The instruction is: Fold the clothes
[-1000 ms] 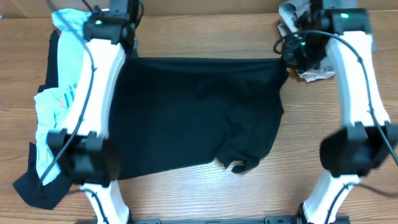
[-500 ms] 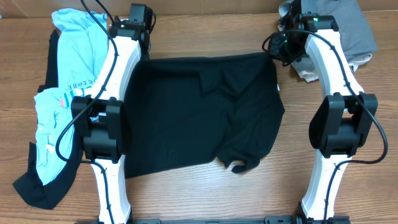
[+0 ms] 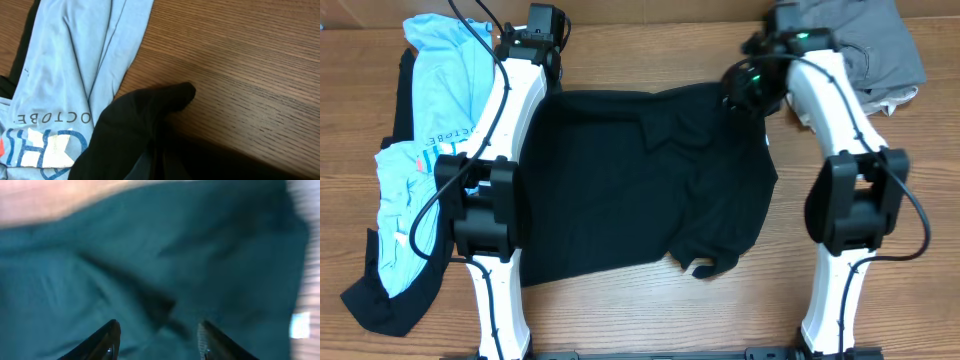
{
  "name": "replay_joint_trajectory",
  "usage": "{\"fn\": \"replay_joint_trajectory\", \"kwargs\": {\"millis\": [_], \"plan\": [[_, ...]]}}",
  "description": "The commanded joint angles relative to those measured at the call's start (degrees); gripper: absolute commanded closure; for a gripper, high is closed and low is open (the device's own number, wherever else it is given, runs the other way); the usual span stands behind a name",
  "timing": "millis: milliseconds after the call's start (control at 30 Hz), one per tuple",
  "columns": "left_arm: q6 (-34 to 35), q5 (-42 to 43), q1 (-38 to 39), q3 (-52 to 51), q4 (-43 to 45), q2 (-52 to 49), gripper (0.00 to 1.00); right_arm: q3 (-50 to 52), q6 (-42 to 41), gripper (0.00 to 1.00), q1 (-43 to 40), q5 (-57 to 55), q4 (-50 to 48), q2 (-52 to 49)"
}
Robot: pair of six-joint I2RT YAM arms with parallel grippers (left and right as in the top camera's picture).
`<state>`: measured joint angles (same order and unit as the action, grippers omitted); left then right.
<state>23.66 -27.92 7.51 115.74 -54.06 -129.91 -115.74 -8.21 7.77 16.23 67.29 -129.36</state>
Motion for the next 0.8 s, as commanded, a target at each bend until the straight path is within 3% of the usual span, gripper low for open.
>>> {"fn": "replay_joint_trajectory", "kwargs": {"millis": [0, 367, 433, 600, 767], "plan": [[0.1, 1.0, 0.0, 0.1, -0.7, -0.3, 0.96, 4.7, -2.3, 0.47, 3.2, -0.3, -0.6, 0.4], [0.1, 0.9, 0.0, 0.1, -2.3, -0.3, 0.96, 13.7, -10.9, 0.5, 7.9, -2.5, -8.7, 0.4], [0.1, 0.7, 0.0, 0.1, -2.5, -0.3, 0.96, 13.7, -12.3, 0.56, 8.1, -3.8, -9.3, 0.4], [-2.0, 0.7, 0.0, 0.3, -2.5, -0.3, 0.96, 13.7, -12.9, 0.95, 7.5, -4.2, -10.8, 1.6], [-3.3, 0.8, 0.0, 2.9, -6.4, 0.3, 0.96, 13.7, -12.8, 0.96, 6.4, -4.2, -10.0, 6.9]]}}
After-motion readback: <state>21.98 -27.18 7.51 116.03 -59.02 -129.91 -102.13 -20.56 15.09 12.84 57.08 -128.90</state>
